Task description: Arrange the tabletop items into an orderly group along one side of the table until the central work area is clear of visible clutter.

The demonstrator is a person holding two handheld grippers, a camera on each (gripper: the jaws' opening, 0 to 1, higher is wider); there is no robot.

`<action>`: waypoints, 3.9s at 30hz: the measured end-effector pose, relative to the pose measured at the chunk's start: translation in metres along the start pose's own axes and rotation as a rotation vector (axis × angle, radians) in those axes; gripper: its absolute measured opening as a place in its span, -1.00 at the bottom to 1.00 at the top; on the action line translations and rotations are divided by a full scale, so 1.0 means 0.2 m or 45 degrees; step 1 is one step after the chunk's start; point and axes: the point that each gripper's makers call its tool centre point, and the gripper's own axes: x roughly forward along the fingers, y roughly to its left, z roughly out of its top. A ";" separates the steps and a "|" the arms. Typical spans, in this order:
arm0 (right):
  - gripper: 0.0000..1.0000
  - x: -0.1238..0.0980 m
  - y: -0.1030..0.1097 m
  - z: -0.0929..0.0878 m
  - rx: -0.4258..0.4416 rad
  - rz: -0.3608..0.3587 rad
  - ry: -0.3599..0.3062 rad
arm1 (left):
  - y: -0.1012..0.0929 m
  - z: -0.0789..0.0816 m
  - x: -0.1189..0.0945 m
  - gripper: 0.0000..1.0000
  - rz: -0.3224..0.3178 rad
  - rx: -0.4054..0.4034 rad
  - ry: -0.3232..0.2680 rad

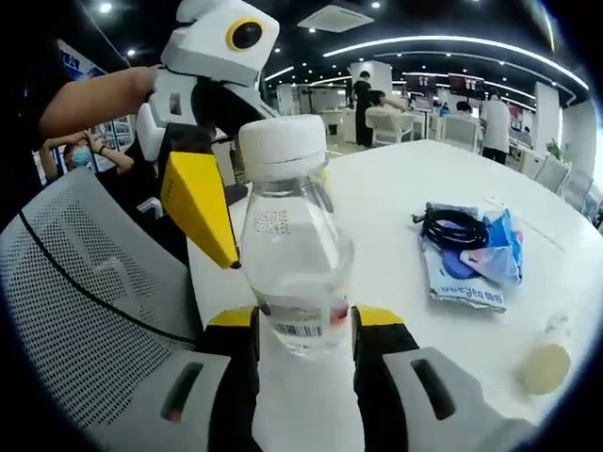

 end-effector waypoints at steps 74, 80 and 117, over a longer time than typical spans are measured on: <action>1.00 -0.84 -0.31 -0.07 0.112 -0.632 -0.068 | -0.02 -0.12 0.29 -0.14 -0.171 0.547 0.121; 1.00 -0.84 -0.31 -0.08 0.112 -0.634 -0.065 | -0.01 -0.11 0.29 -0.15 -0.145 0.515 0.104; 0.98 -0.84 -0.31 -0.09 0.116 -0.639 -0.040 | 0.51 0.07 0.00 -0.16 0.187 0.204 -0.108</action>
